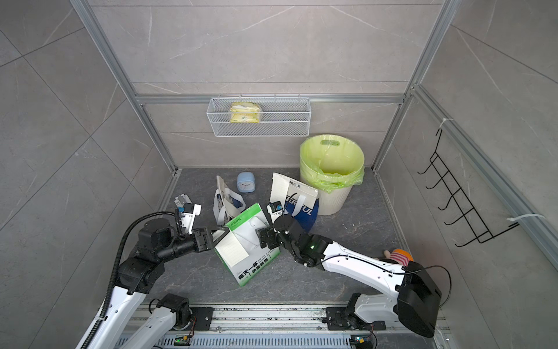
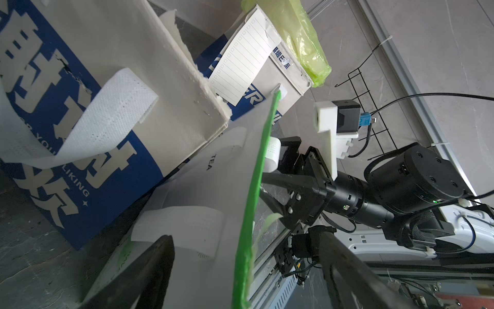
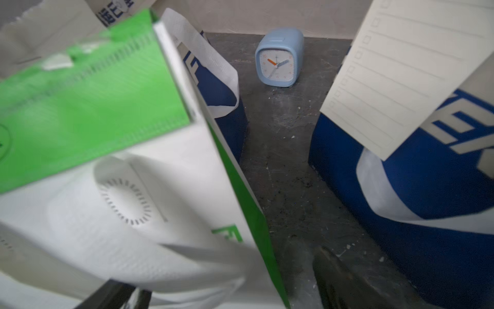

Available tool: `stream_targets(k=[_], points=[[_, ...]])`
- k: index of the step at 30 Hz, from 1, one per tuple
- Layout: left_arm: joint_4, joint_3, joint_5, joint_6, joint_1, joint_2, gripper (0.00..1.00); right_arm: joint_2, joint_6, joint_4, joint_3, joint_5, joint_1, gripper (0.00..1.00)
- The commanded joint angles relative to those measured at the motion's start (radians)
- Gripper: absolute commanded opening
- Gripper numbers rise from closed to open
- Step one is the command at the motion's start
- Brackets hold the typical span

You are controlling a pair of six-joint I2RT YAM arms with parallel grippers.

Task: Shred takeout receipts and throw away
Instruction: Adjust the takeout bag at the center of the board.

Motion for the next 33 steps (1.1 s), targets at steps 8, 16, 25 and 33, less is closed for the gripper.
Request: stream_targets(k=[8,16,25,33], points=[[0.119,0.074,-0.143,0.009,-0.272,0.124,0.86,0.028,-0.035,0.062,0.042,0.039,-0.093,0.92],[-0.103,0.287,-0.340,0.073,-0.367,0.282,0.85,-0.056,-0.010,0.043,-0.064,0.032,-0.092,0.93],[-0.260,0.515,-0.511,0.038,-0.478,0.492,0.78,-0.096,0.007,0.036,-0.089,0.015,-0.092,0.93],[-0.424,0.677,-0.720,0.049,-0.566,0.656,0.75,-0.115,0.015,0.032,-0.093,0.004,-0.091,0.93]])
